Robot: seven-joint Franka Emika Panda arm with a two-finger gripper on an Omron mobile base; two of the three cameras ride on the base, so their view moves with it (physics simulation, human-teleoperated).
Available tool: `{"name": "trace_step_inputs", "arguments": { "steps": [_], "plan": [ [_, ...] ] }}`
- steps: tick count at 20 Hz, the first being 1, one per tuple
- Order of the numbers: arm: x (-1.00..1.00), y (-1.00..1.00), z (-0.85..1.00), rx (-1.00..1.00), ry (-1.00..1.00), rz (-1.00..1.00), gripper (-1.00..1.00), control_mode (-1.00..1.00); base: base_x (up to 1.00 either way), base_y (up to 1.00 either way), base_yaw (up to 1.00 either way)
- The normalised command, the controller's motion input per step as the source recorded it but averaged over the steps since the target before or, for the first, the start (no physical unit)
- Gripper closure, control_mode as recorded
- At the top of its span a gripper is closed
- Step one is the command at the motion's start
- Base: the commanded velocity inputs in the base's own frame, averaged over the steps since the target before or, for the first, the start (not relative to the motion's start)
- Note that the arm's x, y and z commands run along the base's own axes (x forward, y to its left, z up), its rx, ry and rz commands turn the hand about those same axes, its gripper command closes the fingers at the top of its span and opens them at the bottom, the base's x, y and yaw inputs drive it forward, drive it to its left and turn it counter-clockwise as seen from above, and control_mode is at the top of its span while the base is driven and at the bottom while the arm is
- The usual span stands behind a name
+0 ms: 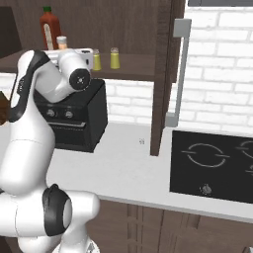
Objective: Put the shaker and condiment bottle from the counter next to their counterparts in the cabinet.
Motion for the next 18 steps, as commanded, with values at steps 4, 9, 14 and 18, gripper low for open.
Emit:
{"name": "trace_step_inputs", "arguments": {
  "steps": [4,9,14,18],
  "plan": [
    [0.14,0.06,-0.06,0.00,0.00,0.00,1.00,-1.00,0.00,0.00,0.00],
    [0.12,0.19,-0.01,0.00,0.00,0.00,1.00,-1.00,0.00,0.00,0.00],
    [0.20,0.12,0.00,0.00,0.00,0.00,1.00,-1.00,0.00,0.00,0.00],
    [0.30,0.06,0.00,0.00,0.00,0.00,1.00,-1.00,0.00,0.00,0.00]
  ]
}}
